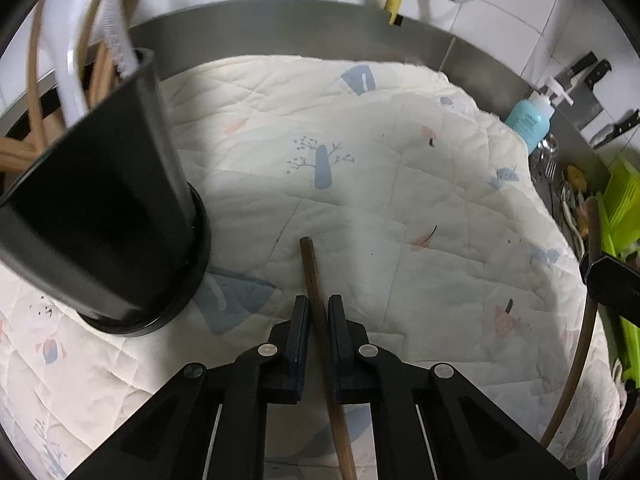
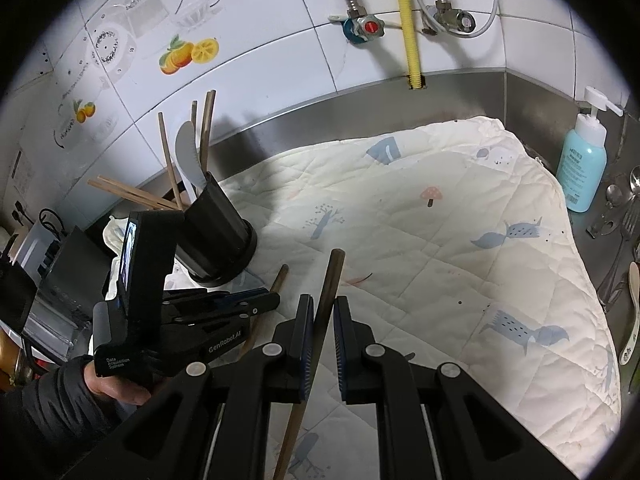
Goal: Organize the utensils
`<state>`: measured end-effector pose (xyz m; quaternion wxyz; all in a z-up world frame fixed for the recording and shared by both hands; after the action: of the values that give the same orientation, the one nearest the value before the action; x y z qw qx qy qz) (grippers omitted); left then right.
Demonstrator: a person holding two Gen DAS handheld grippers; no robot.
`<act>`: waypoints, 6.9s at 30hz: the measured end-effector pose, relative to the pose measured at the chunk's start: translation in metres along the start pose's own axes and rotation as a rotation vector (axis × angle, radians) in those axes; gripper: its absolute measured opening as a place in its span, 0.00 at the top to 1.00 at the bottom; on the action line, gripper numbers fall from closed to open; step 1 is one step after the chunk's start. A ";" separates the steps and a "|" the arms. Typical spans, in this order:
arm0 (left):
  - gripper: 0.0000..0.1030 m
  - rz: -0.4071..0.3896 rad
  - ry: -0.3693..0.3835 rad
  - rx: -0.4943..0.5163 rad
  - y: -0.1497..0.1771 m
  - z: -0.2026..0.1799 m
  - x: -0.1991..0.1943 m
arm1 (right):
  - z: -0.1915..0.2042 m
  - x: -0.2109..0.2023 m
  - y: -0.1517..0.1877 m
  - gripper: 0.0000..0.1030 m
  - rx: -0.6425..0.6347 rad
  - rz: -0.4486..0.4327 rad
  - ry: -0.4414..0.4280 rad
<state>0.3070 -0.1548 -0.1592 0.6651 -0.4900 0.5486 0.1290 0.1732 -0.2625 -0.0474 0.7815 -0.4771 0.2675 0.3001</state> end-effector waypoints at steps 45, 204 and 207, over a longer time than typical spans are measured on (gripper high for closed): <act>0.93 -0.702 -0.232 -0.093 -0.055 0.078 -0.356 | 0.108 -0.064 -0.074 0.91 -0.184 -0.226 -0.228; 0.00 -0.357 -0.426 -0.261 0.132 0.008 -0.318 | 0.086 -0.093 0.039 0.13 -0.342 -0.132 -0.079; 0.00 -0.357 -0.427 -0.260 0.132 0.009 -0.319 | 0.088 -0.093 0.040 0.13 -0.343 -0.133 -0.080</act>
<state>0.1022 0.0335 0.0458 0.7091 -0.6214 0.2805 0.1796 0.0932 -0.1883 0.0296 0.7168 -0.6076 0.1493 0.3078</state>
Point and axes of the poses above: each gripper's, at about its wrist camera, not at the fingertips, and x roughly the way its jaws point, z to its left, y to its underside, the point moved 3 cm from there along x, roughly the way its jaws point, and after that the axes turned 10 degrees about x, right-handed, at the moved point
